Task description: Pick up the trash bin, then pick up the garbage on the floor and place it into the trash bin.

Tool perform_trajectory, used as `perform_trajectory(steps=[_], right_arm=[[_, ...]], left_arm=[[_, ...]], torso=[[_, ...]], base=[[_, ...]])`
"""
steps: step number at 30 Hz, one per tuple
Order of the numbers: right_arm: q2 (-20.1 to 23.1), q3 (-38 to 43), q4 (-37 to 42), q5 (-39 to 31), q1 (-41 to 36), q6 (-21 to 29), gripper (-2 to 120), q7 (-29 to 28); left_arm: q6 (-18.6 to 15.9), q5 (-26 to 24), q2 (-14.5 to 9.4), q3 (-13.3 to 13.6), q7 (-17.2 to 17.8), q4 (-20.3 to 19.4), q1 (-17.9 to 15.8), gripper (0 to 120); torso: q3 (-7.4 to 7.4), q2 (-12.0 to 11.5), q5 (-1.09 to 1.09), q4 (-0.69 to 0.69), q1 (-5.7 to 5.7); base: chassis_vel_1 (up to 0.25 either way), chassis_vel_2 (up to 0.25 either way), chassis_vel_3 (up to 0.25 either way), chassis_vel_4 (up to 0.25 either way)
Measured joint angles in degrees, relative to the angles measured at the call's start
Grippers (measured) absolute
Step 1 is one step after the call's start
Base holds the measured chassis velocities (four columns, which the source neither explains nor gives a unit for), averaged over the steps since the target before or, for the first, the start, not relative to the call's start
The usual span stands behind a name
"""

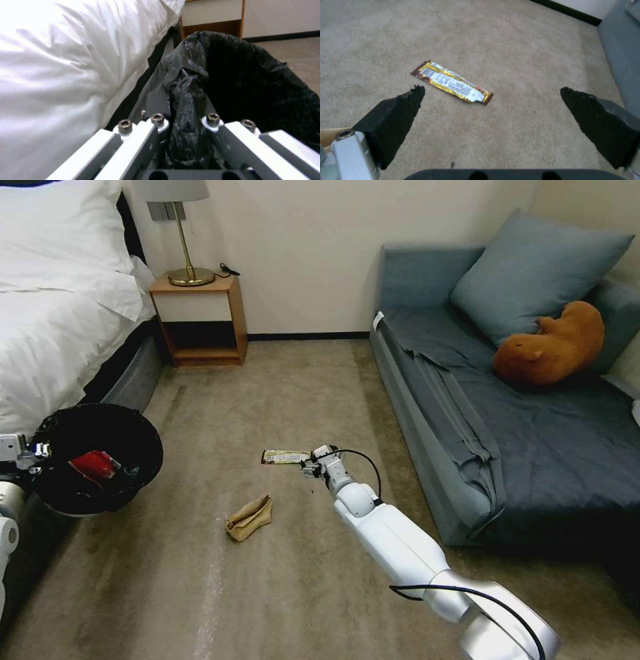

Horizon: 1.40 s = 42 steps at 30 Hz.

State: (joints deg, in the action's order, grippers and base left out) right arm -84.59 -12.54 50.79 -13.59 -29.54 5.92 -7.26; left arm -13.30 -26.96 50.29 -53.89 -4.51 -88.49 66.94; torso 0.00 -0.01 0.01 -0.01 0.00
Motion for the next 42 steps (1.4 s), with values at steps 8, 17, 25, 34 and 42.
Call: perform_trajectory(steps=[8, 17, 25, 34, 42], right_arm=[[0.26, 1.24, 0.93, -0.05, -1.34, -0.35, 100, 0.29], [-0.15, 2.31, 0.11, -0.79, -1.51, -1.71, 100, 1.2], [-0.94, 3.34, -2.27, -0.57, -1.0, -3.43, 100, 1.87], [-1.47, 3.46, -3.46, -0.28, -0.36, -4.03, 100, 2.34], [-1.32, 3.71, -3.6, -0.01, -0.34, -4.54, 100, 2.57]], left_arm=[[0.52, -0.03, -1.58, 0.55, -0.34, -0.1, 1.14, 6], [0.94, -0.23, -1.88, 0.85, -0.64, 0.78, 0.92, 6], [0.95, -0.31, -1.67, 1.17, -0.68, 0.79, 0.27, 6], [0.91, -0.44, -1.52, 0.91, -0.68, 0.81, 0.45, 6], [0.83, -0.4, -0.82, 0.78, -0.68, 0.77, 0.47, 6]], torso=[[0.0, 0.0, 0.0, 0.01, 0.0], [0.0, 0.0, -0.02, 0.01, 0.0], [0.0, 0.0, -0.01, 0.0, 0.0], [0.0, 0.0, -0.01, 0.01, 0.0], [0.0, 0.01, -0.01, 0.01, 0.0]], base=[[0.0, 0.0, 0.0, 0.0], [0.0, 0.0, 0.0, 0.0], [0.0, 0.0, 0.0, 0.0], [0.0, 0.0, 0.0, 0.0], [-0.007, 0.005, 0.004, -0.005]])
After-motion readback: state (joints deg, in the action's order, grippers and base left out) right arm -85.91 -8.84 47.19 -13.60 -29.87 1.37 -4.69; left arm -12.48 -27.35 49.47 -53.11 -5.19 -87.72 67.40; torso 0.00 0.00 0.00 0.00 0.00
